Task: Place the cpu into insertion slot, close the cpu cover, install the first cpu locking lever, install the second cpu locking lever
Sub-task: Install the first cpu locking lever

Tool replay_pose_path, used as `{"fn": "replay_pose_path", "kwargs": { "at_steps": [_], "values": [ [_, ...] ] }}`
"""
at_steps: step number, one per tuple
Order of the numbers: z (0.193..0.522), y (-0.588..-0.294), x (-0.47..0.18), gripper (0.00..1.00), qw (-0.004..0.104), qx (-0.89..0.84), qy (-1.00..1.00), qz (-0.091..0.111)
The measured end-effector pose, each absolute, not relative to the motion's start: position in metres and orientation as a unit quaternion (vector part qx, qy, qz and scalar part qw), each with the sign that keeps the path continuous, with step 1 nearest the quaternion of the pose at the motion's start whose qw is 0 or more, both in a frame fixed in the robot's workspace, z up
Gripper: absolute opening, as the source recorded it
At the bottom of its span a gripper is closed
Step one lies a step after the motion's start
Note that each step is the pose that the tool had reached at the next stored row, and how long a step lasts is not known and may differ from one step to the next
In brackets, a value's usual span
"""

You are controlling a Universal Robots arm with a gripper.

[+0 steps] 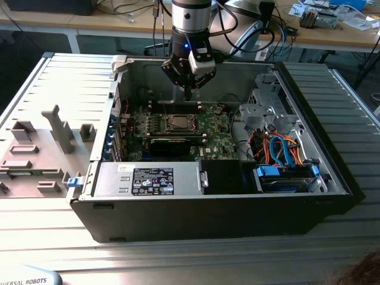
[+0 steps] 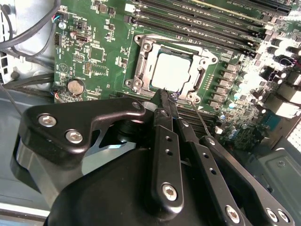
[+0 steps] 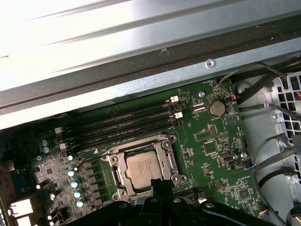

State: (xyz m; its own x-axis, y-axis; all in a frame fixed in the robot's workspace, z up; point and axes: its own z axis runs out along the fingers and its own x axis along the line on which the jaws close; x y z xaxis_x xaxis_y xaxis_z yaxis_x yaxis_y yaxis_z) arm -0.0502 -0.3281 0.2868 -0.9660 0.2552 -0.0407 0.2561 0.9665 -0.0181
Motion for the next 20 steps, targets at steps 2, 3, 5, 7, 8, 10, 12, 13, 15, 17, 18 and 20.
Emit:
{"fn": "replay_pose_path", "kwargs": {
  "at_steps": [2,3,5,7,8,10,12,13,15,17,18,20],
  "values": [
    [0.2869,-0.3281,-0.0502,0.11,0.019,0.128,0.991,-0.012],
    [0.2869,-0.3281,-0.0503,0.11,0.019,0.128,0.992,-0.012],
    [0.2868,-0.3281,-0.0502,0.11,0.019,0.128,0.992,-0.012],
    [0.2869,-0.3281,-0.0503,0.11,0.019,0.127,0.992,-0.012],
    [0.2869,-0.3281,-0.0503,0.11,0.019,0.127,0.992,-0.012],
    [0.2869,-0.3281,-0.0502,0.11,0.019,0.126,0.992,-0.012],
    [0.2869,-0.3281,-0.0503,0.11,0.019,0.125,0.992,-0.012],
    [0.2869,-0.3281,-0.0502,0.11,0.019,0.125,0.992,-0.012],
    [0.2869,-0.3281,-0.0503,0.11,0.019,0.124,0.992,-0.011],
    [0.2869,-0.3282,-0.0502,0.11,0.019,0.124,0.992,-0.011],
    [0.2869,-0.3281,-0.0503,0.11,0.019,0.123,0.992,-0.011],
    [0.2869,-0.3282,-0.0503,0.11,0.019,0.123,0.992,-0.011]
  ]
}}
